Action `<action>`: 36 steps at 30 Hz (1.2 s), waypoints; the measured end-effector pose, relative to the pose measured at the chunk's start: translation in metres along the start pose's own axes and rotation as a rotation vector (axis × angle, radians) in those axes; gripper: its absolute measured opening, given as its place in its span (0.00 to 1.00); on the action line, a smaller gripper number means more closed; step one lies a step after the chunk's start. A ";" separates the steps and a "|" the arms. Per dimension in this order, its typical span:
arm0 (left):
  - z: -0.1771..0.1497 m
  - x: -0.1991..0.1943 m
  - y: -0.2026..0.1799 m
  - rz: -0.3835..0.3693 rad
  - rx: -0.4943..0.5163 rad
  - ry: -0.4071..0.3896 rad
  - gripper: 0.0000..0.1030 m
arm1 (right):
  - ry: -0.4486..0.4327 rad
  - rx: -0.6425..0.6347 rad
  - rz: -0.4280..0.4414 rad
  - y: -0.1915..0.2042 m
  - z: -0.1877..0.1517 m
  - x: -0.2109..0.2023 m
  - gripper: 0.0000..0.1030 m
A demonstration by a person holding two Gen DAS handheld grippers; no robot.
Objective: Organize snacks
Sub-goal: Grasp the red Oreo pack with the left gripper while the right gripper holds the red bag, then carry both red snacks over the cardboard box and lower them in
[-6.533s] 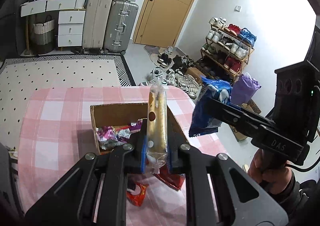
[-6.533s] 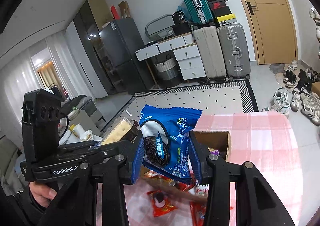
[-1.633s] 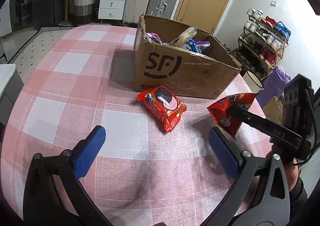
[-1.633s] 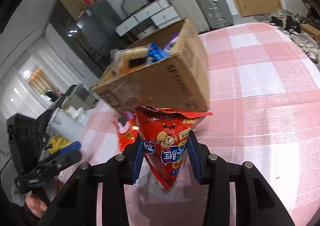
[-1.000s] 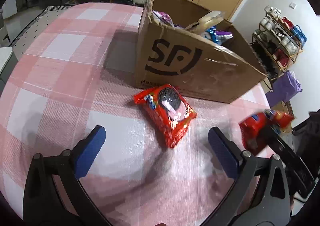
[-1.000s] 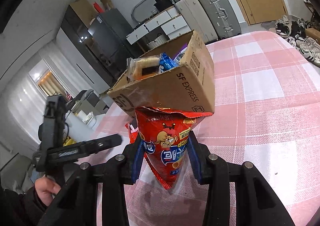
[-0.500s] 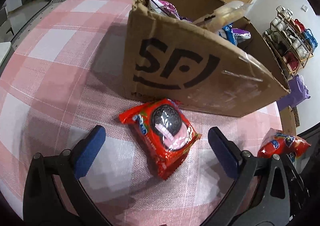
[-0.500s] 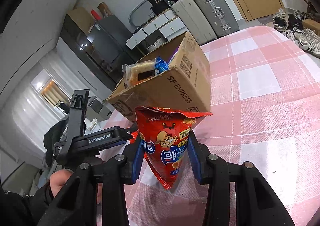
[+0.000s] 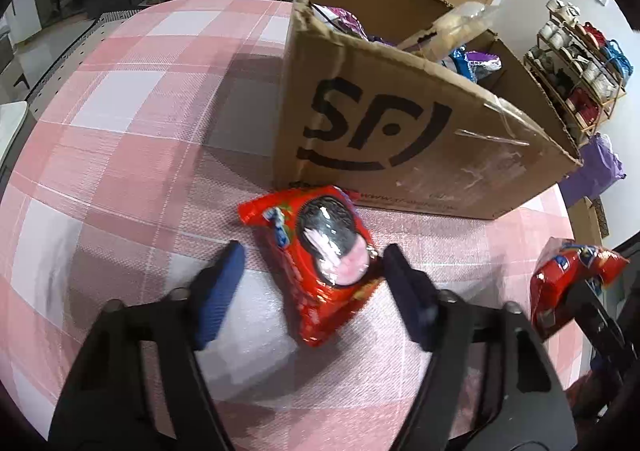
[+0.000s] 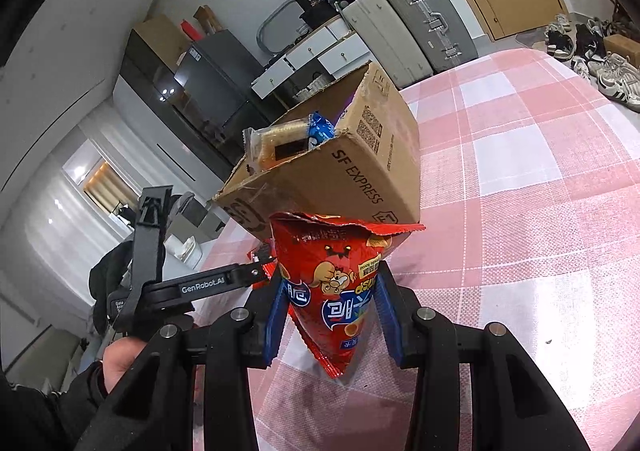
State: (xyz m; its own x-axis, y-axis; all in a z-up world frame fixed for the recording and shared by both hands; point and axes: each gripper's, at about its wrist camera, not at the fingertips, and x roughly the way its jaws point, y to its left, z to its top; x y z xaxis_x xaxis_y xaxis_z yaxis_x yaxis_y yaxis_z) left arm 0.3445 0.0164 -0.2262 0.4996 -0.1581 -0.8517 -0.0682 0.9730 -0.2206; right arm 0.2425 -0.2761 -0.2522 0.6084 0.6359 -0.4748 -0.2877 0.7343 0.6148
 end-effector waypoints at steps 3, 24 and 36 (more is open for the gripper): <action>0.001 -0.002 0.006 -0.032 0.005 0.004 0.46 | -0.002 0.005 -0.001 -0.001 0.000 0.000 0.40; -0.024 -0.042 0.013 -0.069 0.055 -0.043 0.40 | -0.013 0.006 0.004 0.001 -0.002 -0.001 0.40; -0.043 -0.107 0.003 -0.141 0.086 -0.129 0.40 | -0.064 -0.107 0.002 0.045 0.005 -0.030 0.40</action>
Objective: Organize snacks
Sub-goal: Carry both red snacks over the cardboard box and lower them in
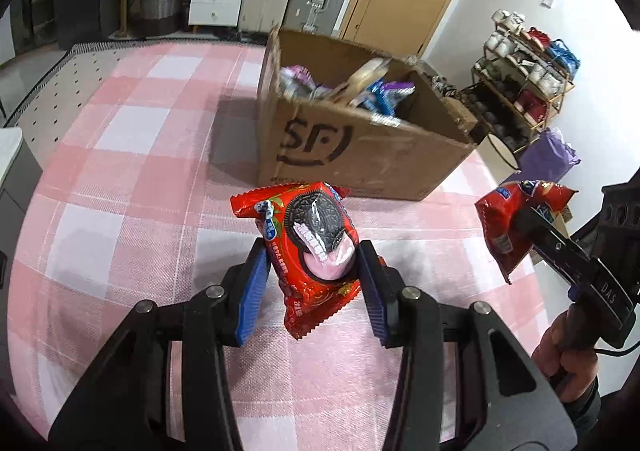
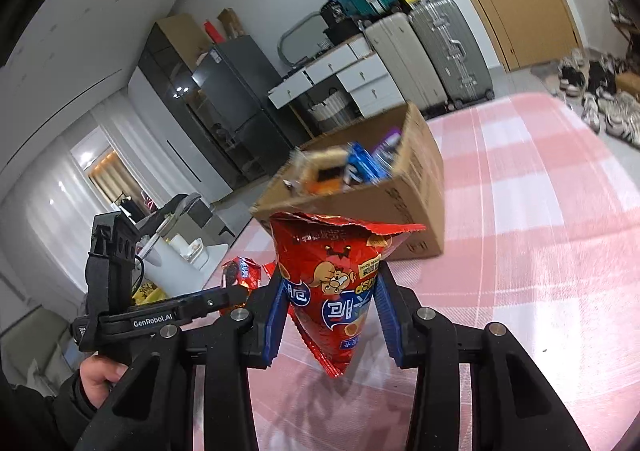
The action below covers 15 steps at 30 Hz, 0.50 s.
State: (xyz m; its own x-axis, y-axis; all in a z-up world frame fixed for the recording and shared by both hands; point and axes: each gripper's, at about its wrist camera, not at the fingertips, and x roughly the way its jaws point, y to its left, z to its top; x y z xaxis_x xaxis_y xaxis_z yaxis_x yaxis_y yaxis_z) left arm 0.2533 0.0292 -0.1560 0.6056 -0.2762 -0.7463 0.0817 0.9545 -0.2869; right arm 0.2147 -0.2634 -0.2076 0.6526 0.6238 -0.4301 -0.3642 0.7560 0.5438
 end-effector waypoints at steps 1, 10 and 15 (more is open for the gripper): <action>0.001 -0.006 -0.002 -0.003 0.008 -0.011 0.40 | -0.005 -0.012 -0.001 0.006 0.002 -0.003 0.40; 0.019 -0.062 -0.031 0.023 0.093 -0.125 0.40 | -0.045 -0.134 -0.029 0.064 0.028 -0.028 0.40; 0.036 -0.088 -0.042 -0.006 0.130 -0.165 0.40 | -0.063 -0.187 -0.070 0.090 0.043 -0.037 0.40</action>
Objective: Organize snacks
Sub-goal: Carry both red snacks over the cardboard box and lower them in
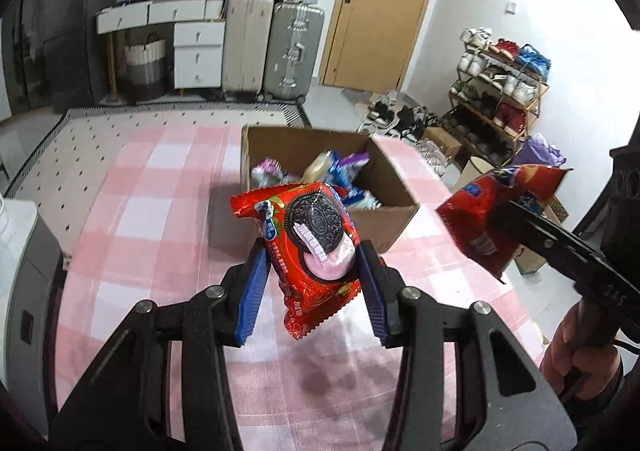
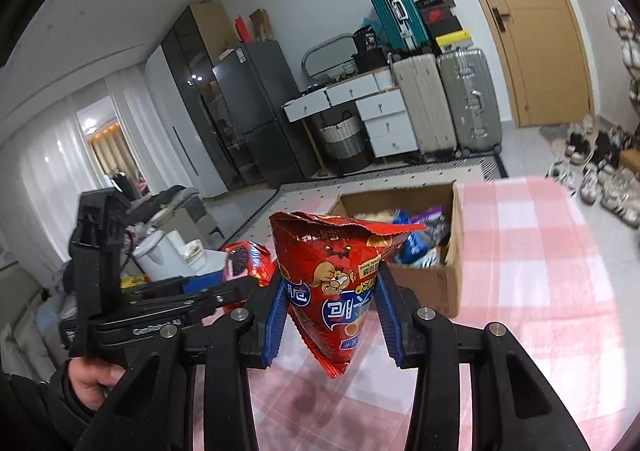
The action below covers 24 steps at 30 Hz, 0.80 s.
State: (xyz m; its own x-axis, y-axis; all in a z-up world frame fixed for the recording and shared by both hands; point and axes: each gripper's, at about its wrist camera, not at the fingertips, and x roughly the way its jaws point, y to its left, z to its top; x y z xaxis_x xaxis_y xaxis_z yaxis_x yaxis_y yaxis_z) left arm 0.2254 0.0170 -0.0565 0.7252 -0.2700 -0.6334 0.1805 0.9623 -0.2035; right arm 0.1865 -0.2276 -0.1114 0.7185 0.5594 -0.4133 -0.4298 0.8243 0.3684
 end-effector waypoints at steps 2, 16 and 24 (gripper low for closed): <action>0.008 -0.009 -0.001 -0.010 0.005 -0.014 0.40 | -0.004 -0.014 -0.029 0.005 0.008 -0.002 0.40; 0.079 -0.005 0.014 -0.065 0.012 -0.034 0.40 | 0.008 -0.050 -0.108 0.000 0.067 0.027 0.40; 0.116 0.061 0.025 -0.046 0.017 0.020 0.40 | 0.020 -0.055 -0.131 -0.020 0.100 0.068 0.40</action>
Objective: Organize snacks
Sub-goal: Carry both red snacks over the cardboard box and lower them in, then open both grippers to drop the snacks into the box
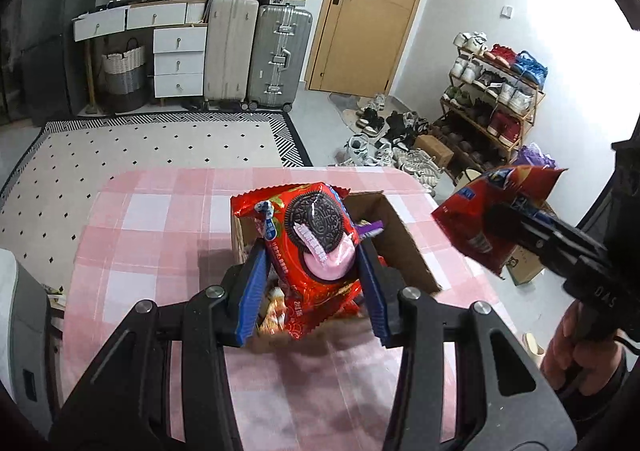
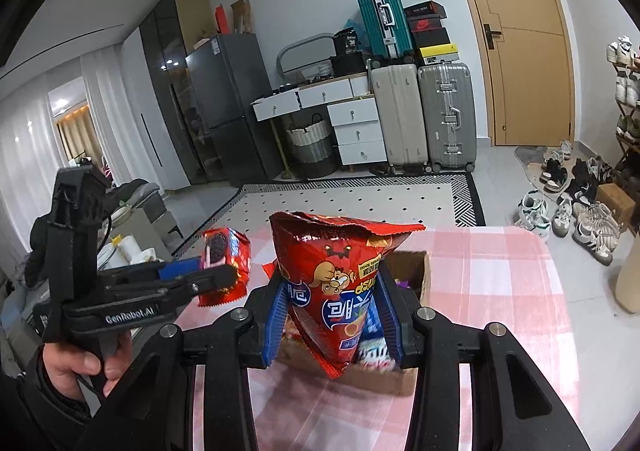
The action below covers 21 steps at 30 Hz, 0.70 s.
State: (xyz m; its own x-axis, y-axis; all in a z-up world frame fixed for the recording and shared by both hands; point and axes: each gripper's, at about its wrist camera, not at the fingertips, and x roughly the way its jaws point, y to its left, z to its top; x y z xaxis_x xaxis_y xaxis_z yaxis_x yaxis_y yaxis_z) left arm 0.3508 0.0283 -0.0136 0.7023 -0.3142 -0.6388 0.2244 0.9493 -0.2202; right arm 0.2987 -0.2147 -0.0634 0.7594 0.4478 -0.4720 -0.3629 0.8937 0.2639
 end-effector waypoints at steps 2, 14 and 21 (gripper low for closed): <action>0.009 0.019 0.004 -0.002 0.002 0.009 0.40 | -0.001 -0.003 -0.008 -0.004 0.009 0.009 0.40; 0.035 0.107 0.007 0.002 0.050 0.075 0.41 | 0.052 -0.023 -0.028 -0.027 0.031 0.069 0.40; 0.043 0.137 0.004 -0.017 0.064 0.087 0.40 | 0.116 -0.022 -0.044 -0.039 0.019 0.103 0.41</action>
State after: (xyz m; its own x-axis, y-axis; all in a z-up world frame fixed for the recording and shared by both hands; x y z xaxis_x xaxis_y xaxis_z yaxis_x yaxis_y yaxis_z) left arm 0.4768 -0.0104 -0.0702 0.6369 -0.3278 -0.6978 0.2809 0.9416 -0.1859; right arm 0.4014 -0.2040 -0.1062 0.7075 0.4077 -0.5772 -0.3435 0.9122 0.2232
